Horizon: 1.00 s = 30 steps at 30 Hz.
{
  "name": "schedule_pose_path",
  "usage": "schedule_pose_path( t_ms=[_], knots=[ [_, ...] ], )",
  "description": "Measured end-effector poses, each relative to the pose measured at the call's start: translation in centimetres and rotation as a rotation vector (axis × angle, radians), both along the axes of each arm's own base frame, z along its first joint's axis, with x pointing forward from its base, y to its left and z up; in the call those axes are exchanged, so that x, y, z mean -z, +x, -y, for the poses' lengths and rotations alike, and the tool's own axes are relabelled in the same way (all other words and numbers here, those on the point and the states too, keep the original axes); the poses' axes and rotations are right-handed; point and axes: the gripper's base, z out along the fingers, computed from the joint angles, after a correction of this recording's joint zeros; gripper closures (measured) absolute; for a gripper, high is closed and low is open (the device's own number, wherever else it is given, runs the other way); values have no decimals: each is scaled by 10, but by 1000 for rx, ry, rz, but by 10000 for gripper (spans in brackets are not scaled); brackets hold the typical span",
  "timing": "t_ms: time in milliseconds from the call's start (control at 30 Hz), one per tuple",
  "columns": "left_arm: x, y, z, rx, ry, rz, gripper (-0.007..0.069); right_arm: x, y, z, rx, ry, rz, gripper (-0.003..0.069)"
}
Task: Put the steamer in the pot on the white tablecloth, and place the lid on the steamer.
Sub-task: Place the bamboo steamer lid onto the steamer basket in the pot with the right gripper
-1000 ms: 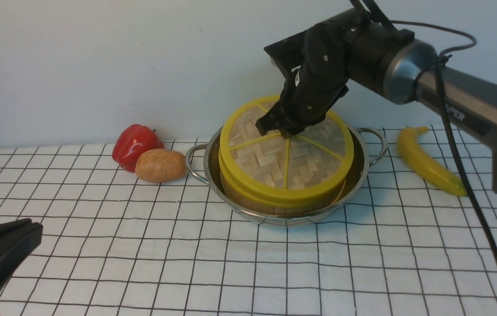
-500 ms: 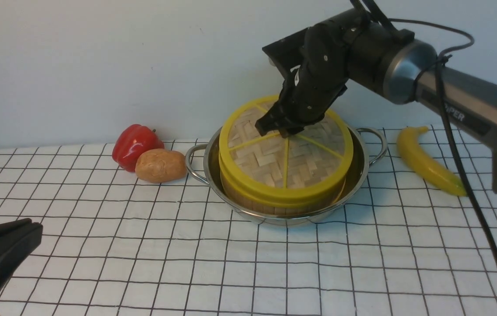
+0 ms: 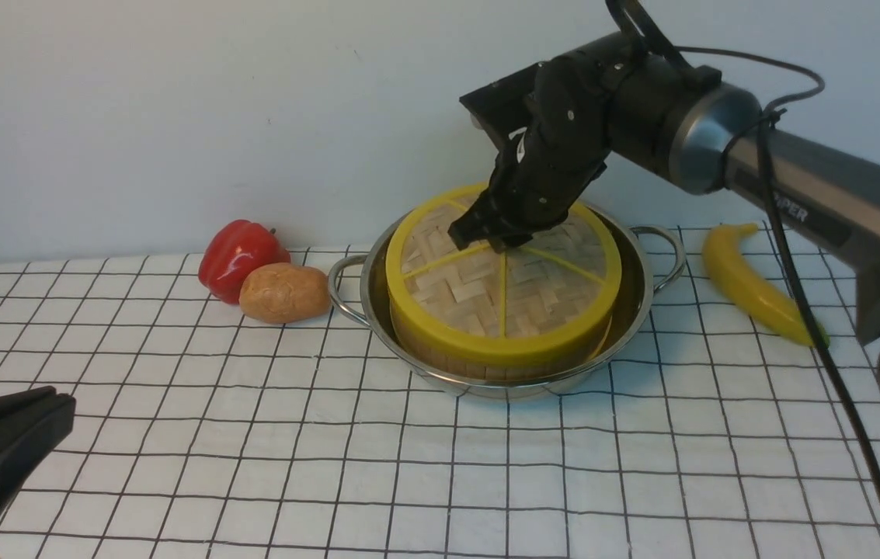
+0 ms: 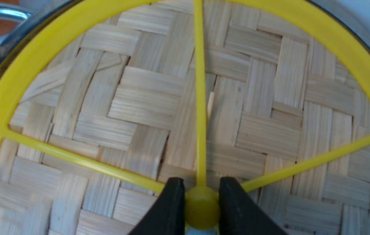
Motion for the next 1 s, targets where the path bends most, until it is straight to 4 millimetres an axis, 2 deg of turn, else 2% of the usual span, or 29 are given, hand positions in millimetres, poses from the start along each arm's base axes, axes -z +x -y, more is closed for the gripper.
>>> schedule_pose_path(
  t_ms=[1000],
  knots=[
    [0, 0, 0, 0, 0, 0, 602, 1, 3, 0, -11, -8, 34, 510]
  ],
)
